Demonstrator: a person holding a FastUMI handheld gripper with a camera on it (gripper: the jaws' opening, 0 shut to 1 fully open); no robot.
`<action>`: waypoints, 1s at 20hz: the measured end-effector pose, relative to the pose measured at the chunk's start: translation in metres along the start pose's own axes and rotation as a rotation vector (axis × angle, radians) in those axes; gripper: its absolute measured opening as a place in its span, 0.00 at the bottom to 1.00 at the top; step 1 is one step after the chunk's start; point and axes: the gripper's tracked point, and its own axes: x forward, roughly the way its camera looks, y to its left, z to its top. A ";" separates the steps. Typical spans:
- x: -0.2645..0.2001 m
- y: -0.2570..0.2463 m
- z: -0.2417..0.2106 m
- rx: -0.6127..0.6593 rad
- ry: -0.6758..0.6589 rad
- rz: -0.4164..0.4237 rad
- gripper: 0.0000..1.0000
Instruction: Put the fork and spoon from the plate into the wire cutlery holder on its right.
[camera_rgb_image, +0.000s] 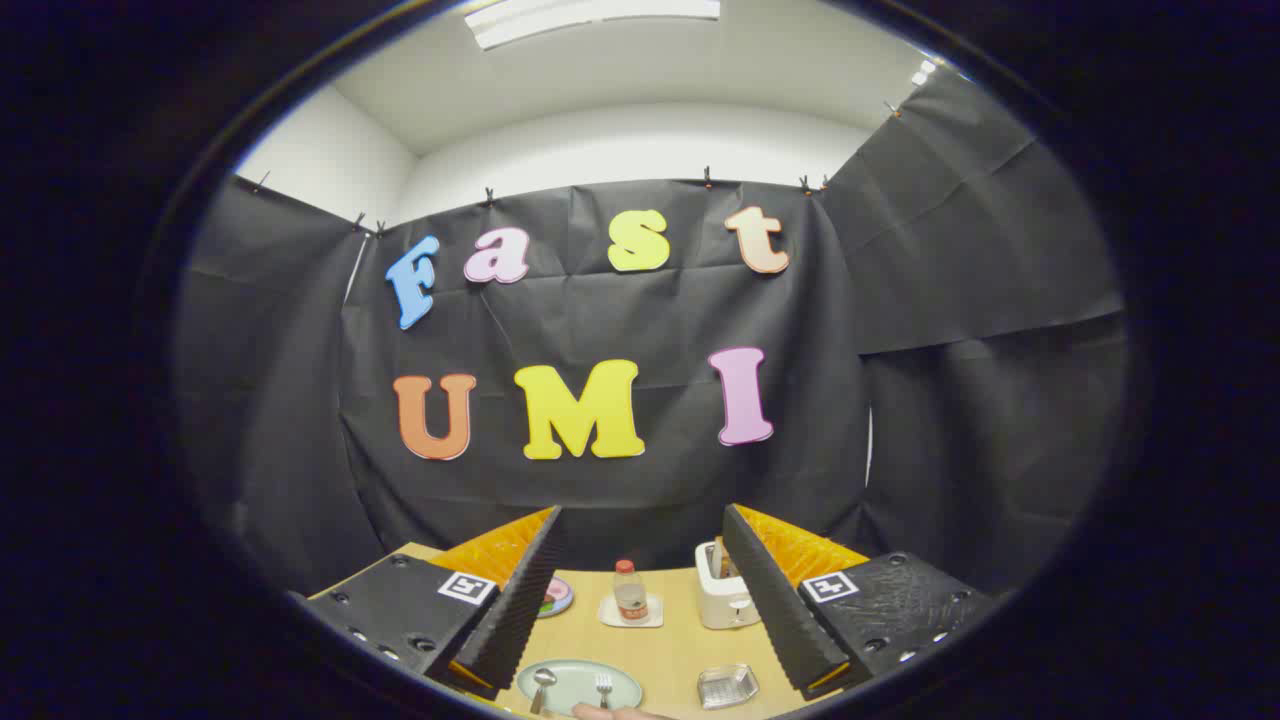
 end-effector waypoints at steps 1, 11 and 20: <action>-0.001 0.000 -0.004 -0.002 0.013 0.006 0.95; -0.002 -0.013 -0.030 -0.013 0.087 0.013 0.96; 0.018 -0.011 -0.112 -0.018 0.200 0.028 0.96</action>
